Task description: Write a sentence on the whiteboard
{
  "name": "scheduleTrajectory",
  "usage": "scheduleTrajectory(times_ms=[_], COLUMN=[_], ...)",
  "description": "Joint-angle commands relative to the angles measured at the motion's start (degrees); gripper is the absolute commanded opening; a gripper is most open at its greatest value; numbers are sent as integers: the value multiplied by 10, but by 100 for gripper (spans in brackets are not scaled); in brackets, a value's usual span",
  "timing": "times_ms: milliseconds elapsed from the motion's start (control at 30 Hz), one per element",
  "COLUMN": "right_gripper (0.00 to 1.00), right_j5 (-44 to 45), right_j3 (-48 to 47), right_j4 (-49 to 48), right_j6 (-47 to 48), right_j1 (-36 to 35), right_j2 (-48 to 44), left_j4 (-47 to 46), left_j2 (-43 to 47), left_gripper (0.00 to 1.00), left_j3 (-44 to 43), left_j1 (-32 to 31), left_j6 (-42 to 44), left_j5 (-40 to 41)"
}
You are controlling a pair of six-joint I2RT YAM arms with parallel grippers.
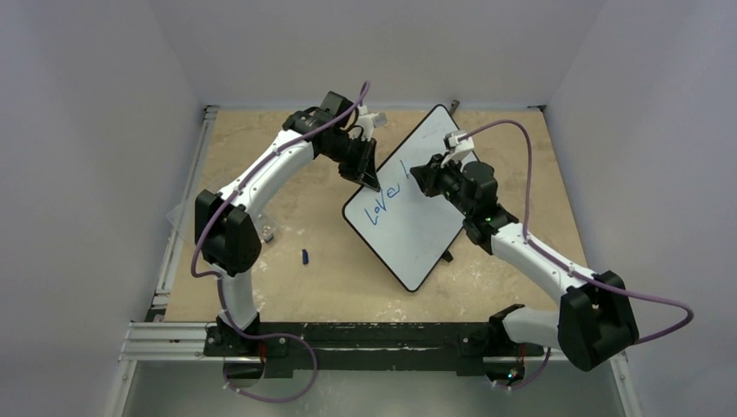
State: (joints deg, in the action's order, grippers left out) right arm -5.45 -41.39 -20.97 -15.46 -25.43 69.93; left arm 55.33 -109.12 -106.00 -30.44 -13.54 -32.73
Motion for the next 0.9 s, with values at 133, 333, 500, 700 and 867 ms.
scheduleTrajectory(times_ms=[133, 333, 500, 700, 867], right_gripper=[0, 0, 0, 0, 0], right_j5=[15, 35, 53, 53, 53], right_j3=[-51, -65, -67, -49, -29], right_j4=[2, 19, 37, 43, 51], right_j6=[12, 24, 22, 16, 15], right_j1=[-1, 2, 4, 5, 5], right_j2=[32, 44, 51, 37, 17], left_j4=[14, 12, 10, 10, 10], left_j2=[12, 17, 19, 25, 25], left_gripper=[0, 0, 0, 0, 0], left_j3=[17, 18, 19, 21, 21], left_j1=[-18, -23, -23, -24, -25], left_j6=[58, 56, 53, 53, 54], left_j5=[110, 112, 109, 111, 115])
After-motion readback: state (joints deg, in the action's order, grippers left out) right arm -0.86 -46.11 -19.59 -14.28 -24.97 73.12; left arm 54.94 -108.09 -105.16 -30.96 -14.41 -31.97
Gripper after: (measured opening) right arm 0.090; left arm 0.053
